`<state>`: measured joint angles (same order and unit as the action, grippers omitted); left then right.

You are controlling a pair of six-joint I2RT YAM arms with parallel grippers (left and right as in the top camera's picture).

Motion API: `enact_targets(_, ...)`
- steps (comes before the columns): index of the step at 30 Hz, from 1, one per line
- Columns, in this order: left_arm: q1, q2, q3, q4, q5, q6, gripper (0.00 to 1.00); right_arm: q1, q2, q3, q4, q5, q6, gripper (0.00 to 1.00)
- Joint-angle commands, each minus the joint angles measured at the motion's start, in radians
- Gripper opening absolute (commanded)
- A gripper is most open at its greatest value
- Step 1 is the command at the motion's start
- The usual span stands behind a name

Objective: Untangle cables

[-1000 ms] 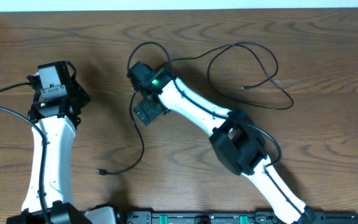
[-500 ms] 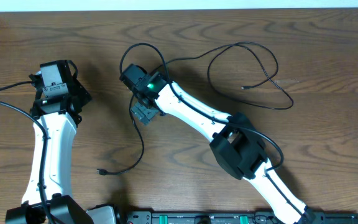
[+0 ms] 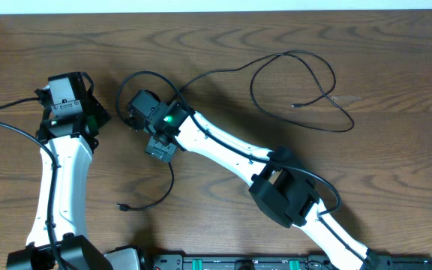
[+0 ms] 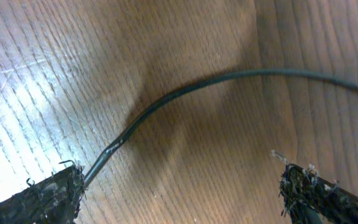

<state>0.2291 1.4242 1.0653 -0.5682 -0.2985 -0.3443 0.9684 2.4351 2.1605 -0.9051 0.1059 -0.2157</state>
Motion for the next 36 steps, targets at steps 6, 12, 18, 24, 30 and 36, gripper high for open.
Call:
enact_targets(6, 0.005, 0.007, 0.019, 0.014, -0.025, -0.013, 0.87, 0.006, -0.036, 0.0, 0.035, 0.008, 0.036, 0.98)
enact_targets(12, 0.005, 0.007, 0.019, 0.047, -0.025, -0.018, 0.87, 0.006, -0.026, -0.001, 0.088, 0.008, 0.159, 0.95)
enact_targets(18, 0.005, 0.015, 0.019, 0.048, -0.024, -0.025, 0.87, 0.006, 0.011, -0.003, 0.104, 0.008, 0.249, 0.89)
enact_targets(24, 0.005, 0.04, 0.019, 0.057, -0.025, -0.024, 0.87, 0.006, 0.056, -0.003, 0.106, 0.008, 0.272, 0.85)
enact_targets(30, 0.005, 0.04, 0.019, 0.062, -0.025, -0.025, 0.87, 0.006, 0.08, -0.003, 0.083, 0.009, 0.272, 0.75)
enact_targets(36, 0.005, 0.04, 0.019, 0.062, -0.025, -0.024, 0.87, 0.003, 0.117, -0.008, 0.066, 0.009, 0.272, 0.7)
